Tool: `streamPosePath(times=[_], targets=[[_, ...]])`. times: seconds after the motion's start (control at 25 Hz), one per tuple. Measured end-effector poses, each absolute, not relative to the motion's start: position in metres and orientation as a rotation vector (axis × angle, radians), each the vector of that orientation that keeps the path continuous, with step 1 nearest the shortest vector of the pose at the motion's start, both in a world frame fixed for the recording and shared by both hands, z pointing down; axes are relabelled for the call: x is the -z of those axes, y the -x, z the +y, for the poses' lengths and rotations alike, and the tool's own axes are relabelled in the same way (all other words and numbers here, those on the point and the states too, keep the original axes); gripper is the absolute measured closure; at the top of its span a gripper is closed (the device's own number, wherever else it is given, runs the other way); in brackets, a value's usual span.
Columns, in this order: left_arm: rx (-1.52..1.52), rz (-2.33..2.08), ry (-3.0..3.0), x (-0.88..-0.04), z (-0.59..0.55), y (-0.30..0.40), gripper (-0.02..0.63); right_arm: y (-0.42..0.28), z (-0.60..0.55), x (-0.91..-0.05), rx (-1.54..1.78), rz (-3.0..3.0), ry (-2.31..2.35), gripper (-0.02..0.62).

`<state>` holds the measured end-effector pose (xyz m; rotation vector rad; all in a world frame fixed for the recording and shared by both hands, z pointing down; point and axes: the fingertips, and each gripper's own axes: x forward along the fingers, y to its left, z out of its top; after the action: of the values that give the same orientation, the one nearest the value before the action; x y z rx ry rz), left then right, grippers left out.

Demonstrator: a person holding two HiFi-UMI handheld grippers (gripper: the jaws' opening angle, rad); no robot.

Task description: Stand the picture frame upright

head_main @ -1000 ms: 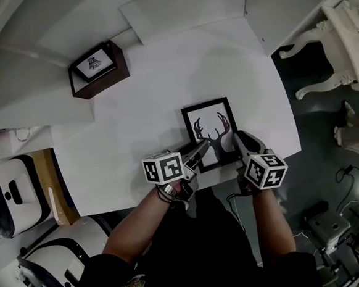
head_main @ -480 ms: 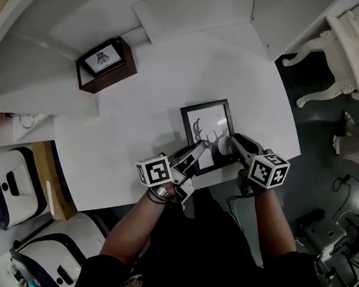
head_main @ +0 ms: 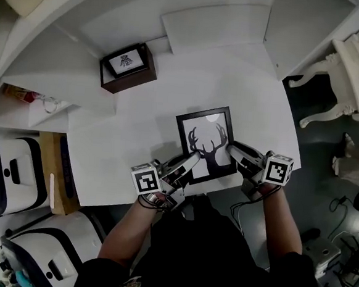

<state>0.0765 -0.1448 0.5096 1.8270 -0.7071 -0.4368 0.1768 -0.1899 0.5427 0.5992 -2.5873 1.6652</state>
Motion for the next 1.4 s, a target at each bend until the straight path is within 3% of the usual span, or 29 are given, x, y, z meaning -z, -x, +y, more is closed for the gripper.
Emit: streamPosePath(times=[0.32, 0.52, 1.0, 1.2, 1.4], targets=[[0.46, -0.709, -1.927, -0.474, -0.122, -0.039, 0.575, -0.124, -0.17, -0.502, -1.582, -2.645, -0.169, 0.469], [0.426, -0.753, -1.974, -0.459, -0.112, -0.028, 0.575, -0.107, -0.161, -0.486, -1.491, -2.635, -0.023, 0.512], [0.015, -0.99, -2.178, -0.454, -0.077, 0.028, 0.546, -0.039, -0.13, -0.464, -0.902, -2.653, 0.231, 0.525], [-0.276, -1.137, -2.273, -0.449, -0.062, 0.049, 0.54, -0.016, -0.114, -0.466, -0.798, -2.645, 0.317, 0.526], [-0.359, -1.244, -2.257, -0.448, -0.049, 0.07, 0.521, 0.007, -0.102, -0.459, -0.723, -2.661, 0.363, 0.528]])
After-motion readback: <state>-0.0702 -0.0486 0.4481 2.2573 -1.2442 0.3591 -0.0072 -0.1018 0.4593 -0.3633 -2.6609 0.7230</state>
